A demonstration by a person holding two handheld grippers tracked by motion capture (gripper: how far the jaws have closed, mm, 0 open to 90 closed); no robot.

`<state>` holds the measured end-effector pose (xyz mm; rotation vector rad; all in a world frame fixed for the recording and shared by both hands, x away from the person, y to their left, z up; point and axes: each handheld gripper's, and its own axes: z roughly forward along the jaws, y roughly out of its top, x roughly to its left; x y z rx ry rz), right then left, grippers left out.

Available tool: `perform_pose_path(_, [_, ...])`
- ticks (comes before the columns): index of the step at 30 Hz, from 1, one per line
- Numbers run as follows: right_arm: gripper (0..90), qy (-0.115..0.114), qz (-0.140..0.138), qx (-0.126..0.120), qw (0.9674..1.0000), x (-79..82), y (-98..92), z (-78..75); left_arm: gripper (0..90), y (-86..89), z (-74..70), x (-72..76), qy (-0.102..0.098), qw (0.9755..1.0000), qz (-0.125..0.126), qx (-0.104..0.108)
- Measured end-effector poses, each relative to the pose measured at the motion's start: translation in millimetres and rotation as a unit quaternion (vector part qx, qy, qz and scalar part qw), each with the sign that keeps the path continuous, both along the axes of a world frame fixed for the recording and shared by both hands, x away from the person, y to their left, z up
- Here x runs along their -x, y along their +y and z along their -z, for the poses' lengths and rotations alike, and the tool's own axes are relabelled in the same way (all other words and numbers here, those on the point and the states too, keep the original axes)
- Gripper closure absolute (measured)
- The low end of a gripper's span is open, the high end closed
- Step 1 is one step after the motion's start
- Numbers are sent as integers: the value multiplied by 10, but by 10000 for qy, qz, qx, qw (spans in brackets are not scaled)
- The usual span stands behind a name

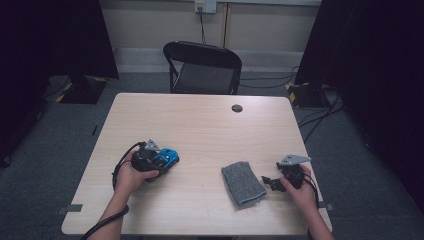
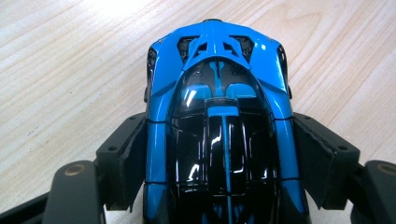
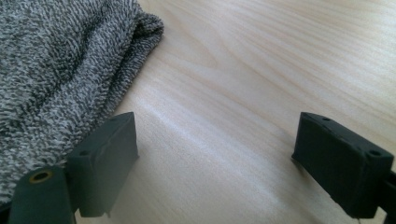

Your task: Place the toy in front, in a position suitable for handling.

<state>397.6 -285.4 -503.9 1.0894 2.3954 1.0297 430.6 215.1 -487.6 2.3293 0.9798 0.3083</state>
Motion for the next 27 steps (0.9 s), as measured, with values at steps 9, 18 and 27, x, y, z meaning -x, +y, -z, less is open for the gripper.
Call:
perform_pose_path(9, [130, -2, 2, -3, 10000, 0, 1, 1, 262, -28, -31, -9, 26, 9998, -95, -197])
perform_pose_path(18, [129, 1, 2, 0, 10000, 0, 0, 0, 262, 7, -91, -9, 34, 9994, -130, -327])
perform_pose_path(27, [129, 0, 1, 0, 10000, 0, 0, 0, 262, 14, -179, -17, 14, 9993, -157, -350])
